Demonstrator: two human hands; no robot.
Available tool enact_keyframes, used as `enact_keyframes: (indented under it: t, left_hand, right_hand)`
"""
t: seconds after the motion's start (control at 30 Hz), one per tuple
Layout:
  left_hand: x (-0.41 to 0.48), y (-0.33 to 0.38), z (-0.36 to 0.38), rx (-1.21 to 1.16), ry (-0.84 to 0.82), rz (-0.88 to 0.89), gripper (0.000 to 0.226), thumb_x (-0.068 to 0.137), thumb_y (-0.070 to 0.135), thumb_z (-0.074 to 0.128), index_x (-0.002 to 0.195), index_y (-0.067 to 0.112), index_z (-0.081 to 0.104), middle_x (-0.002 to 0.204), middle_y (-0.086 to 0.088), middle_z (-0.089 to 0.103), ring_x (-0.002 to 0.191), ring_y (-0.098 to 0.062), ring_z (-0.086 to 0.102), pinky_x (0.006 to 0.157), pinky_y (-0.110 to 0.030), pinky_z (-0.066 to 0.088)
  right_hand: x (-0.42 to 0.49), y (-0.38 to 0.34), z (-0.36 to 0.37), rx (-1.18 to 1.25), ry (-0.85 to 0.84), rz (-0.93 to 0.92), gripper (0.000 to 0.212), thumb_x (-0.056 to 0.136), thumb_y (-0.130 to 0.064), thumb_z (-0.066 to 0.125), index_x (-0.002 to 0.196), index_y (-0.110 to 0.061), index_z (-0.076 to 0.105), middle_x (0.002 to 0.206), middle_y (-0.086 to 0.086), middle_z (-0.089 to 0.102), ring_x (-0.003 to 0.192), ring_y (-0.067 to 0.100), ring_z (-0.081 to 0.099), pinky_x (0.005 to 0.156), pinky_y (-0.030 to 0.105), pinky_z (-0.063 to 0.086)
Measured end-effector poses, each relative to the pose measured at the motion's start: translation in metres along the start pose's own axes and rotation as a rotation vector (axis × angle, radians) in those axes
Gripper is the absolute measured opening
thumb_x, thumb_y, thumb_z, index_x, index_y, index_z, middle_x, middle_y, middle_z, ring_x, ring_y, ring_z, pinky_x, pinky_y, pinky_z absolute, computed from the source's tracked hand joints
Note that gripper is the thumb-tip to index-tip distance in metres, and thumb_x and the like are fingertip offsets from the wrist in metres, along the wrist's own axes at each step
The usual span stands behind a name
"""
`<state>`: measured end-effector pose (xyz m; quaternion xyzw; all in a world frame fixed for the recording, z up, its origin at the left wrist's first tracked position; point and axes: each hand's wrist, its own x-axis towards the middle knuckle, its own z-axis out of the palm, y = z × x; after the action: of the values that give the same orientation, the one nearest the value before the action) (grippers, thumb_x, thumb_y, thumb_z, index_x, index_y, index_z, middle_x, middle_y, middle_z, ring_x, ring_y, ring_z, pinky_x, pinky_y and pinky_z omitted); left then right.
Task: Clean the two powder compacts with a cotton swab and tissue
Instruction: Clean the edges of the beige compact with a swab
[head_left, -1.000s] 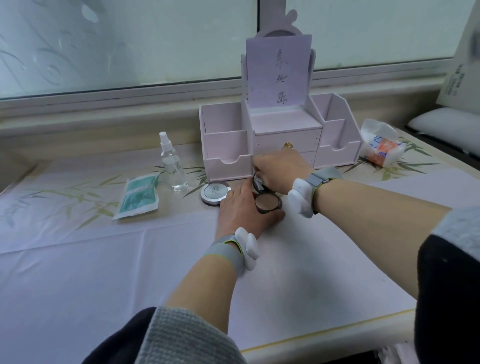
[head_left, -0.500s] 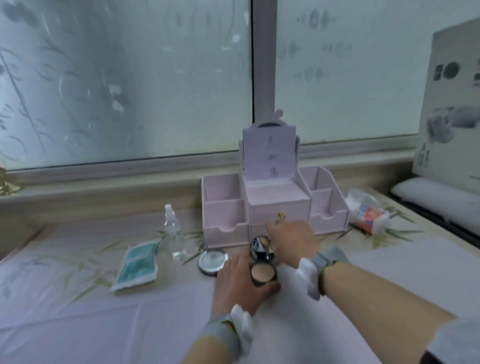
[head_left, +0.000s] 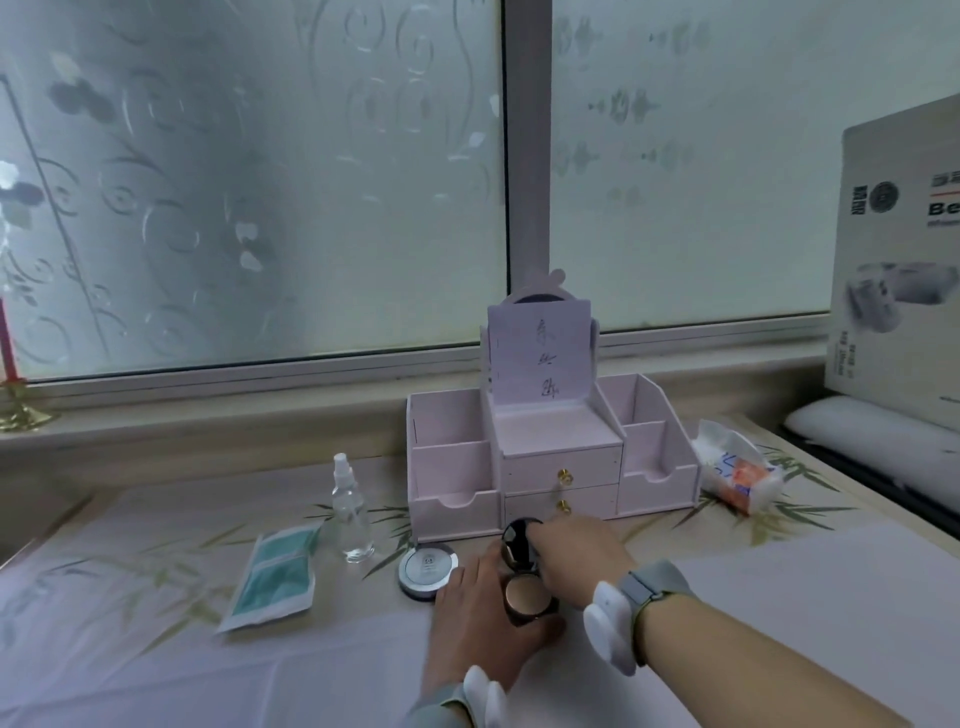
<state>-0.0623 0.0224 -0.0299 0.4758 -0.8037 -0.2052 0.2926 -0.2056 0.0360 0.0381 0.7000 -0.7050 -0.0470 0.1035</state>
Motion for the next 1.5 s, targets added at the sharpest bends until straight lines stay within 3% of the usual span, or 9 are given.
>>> enact_keyframes:
  t: [0.33,0.6,0.9,1.1,1.27,1.5]
  left_hand:
    - [0.002,-0.004,0.005,-0.010,0.008,-0.008,0.084,0.058,0.074,0.065,0.134,0.046,0.042,0.118,0.022,0.053,0.116,-0.010,0.050,0.098,-0.031,0.041]
    - [0.003,-0.004,0.004,0.024,-0.013,-0.008,0.091,0.060,0.074,0.065,0.141,0.043,0.036,0.121,0.017,0.053,0.118,-0.013,0.048,0.100,-0.030,0.039]
    - [0.005,-0.004,0.008,-0.004,-0.001,-0.032,0.076,0.060,0.073,0.065,0.128,0.046,0.042,0.119,0.021,0.055,0.112,-0.012,0.051,0.097,-0.030,0.041]
    - [0.005,-0.002,0.007,-0.010,0.007,-0.031,0.079,0.059,0.073,0.065,0.129,0.044,0.043,0.120,0.020,0.055,0.113,-0.013,0.051,0.097,-0.031,0.042]
    - [0.003,-0.004,0.003,0.014,-0.019,-0.027,0.080,0.060,0.071,0.068,0.130,0.040,0.045,0.117,0.016,0.054,0.114,-0.015,0.049,0.097,-0.032,0.040]
    - [0.001,-0.003,0.002,0.027,-0.039,-0.040,0.098,0.060,0.075,0.065,0.145,0.039,0.034,0.121,0.016,0.054,0.119,-0.015,0.048,0.100,-0.031,0.038]
  right_hand:
    - [0.007,0.003,-0.005,-0.033,0.010,-0.084,0.025,0.094,-0.014,0.047,0.116,-0.017,0.056,0.107,0.007,0.068,0.093,0.029,0.064,0.071,0.032,0.040]
    - [0.008,0.009,-0.003,-0.018,0.011,-0.065,0.022,0.096,-0.019,0.046,0.114,-0.019,0.058,0.108,0.006,0.067,0.096,0.030,0.063,0.070,0.030,0.037]
    - [0.018,-0.003,-0.012,0.041,-0.015,-0.116,0.018,0.096,-0.019,0.047,0.110,-0.017,0.057,0.110,0.008,0.066,0.099,0.030,0.061,0.070,0.030,0.034]
    - [0.019,-0.003,-0.011,0.079,0.192,-0.064,0.007,0.096,-0.023,0.046,0.097,-0.018,0.051,0.095,0.005,0.068,0.080,0.030,0.056,0.062,0.030,0.031]
    - [0.016,0.005,-0.010,0.057,0.210,0.053,0.011,0.097,-0.023,0.047,0.105,-0.018,0.052,0.095,0.005,0.067,0.070,0.028,0.049,0.062,0.031,0.034]
    - [0.007,0.017,-0.006,0.023,0.172,0.057,0.020,0.093,-0.017,0.048,0.112,-0.015,0.051,0.100,0.006,0.067,0.085,0.029,0.066,0.062,0.032,0.042]
